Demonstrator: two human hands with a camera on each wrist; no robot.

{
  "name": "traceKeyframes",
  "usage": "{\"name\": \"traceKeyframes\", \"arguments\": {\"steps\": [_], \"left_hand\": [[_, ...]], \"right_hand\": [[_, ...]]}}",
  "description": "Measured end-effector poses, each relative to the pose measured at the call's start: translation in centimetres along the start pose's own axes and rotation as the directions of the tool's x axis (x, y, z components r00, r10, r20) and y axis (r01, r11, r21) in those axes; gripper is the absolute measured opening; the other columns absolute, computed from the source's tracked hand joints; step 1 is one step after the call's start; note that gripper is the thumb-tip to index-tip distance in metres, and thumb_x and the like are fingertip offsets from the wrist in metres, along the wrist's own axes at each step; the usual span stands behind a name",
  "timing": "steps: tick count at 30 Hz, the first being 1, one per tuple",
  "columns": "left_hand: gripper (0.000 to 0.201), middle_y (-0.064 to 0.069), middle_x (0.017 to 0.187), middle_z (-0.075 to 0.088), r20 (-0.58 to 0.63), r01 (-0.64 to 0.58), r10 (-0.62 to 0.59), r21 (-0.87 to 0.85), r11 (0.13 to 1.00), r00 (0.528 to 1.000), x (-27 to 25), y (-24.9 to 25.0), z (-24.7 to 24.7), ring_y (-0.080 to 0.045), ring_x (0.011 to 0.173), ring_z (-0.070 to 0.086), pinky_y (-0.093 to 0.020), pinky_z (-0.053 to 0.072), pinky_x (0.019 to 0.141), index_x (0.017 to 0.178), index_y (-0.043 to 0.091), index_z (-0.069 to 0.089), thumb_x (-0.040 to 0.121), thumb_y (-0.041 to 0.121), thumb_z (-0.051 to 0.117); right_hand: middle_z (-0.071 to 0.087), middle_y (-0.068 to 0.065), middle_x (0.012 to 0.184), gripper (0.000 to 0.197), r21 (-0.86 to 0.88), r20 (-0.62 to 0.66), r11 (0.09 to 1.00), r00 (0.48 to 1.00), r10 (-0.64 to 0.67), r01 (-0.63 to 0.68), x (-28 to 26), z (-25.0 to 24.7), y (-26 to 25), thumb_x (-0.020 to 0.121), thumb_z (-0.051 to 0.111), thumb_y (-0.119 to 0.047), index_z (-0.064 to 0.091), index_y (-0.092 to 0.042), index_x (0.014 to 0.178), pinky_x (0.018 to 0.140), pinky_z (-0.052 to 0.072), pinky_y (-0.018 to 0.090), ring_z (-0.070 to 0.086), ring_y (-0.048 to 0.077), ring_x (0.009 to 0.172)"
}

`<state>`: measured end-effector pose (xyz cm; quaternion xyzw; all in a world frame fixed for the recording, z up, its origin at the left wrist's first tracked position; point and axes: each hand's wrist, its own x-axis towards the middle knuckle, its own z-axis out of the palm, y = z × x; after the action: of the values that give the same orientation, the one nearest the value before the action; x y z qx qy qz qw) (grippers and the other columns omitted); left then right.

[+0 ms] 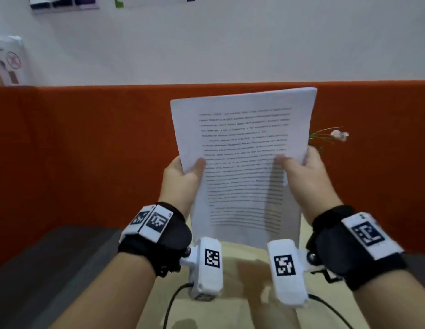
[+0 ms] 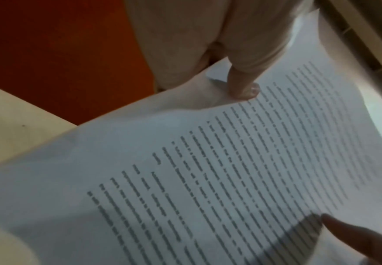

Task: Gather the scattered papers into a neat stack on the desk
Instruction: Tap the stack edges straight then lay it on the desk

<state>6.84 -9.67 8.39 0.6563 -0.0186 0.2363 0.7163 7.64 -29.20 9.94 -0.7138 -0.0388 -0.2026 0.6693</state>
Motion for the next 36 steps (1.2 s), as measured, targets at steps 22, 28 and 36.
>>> {"name": "traceKeyframes", "arguments": {"steps": [22,28,36], "left_hand": [[0.031,-0.006,0.102,0.07,-0.159,0.211,-0.193,0.11,0.971,0.968,-2.6,-2.9,2.1,-0.03,0.095,0.066,-0.043,0.055,0.088,0.108,0.016,0.061,0.081,0.004,0.052],[0.045,-0.002,0.109,0.065,-0.092,0.054,-0.037,0.196,0.979,0.995,-2.2,-2.0,1.6,-0.022,0.097,0.065,-0.039,0.054,0.086,0.117,0.026,0.044,0.08,0.006,0.059],[0.077,0.011,0.144,0.04,0.162,-0.427,0.403,0.495,0.757,0.901,0.2,2.5,0.8,0.002,0.116,0.045,0.003,0.034,0.085,0.145,0.042,0.02,0.087,0.007,0.056]], "right_hand": [[0.063,-0.001,0.099,0.019,-0.008,-0.125,0.999,0.991,0.042,-0.043,-2.6,0.3,4.6,0.088,0.042,-0.014,0.054,-0.029,0.085,0.085,0.049,0.047,0.059,0.028,0.1],[0.054,-0.01,0.096,0.033,0.032,-0.113,0.994,0.989,-0.097,0.101,-2.3,-1.0,3.2,0.089,0.049,-0.007,0.042,-0.028,0.112,0.074,0.049,0.03,0.06,0.013,0.097],[0.056,-0.001,0.123,0.071,-0.366,0.079,0.829,0.902,-0.424,0.422,-1.3,-2.7,-2.3,0.086,0.053,-0.006,0.032,-0.052,0.136,0.083,0.054,0.03,0.059,0.017,0.103]]}}
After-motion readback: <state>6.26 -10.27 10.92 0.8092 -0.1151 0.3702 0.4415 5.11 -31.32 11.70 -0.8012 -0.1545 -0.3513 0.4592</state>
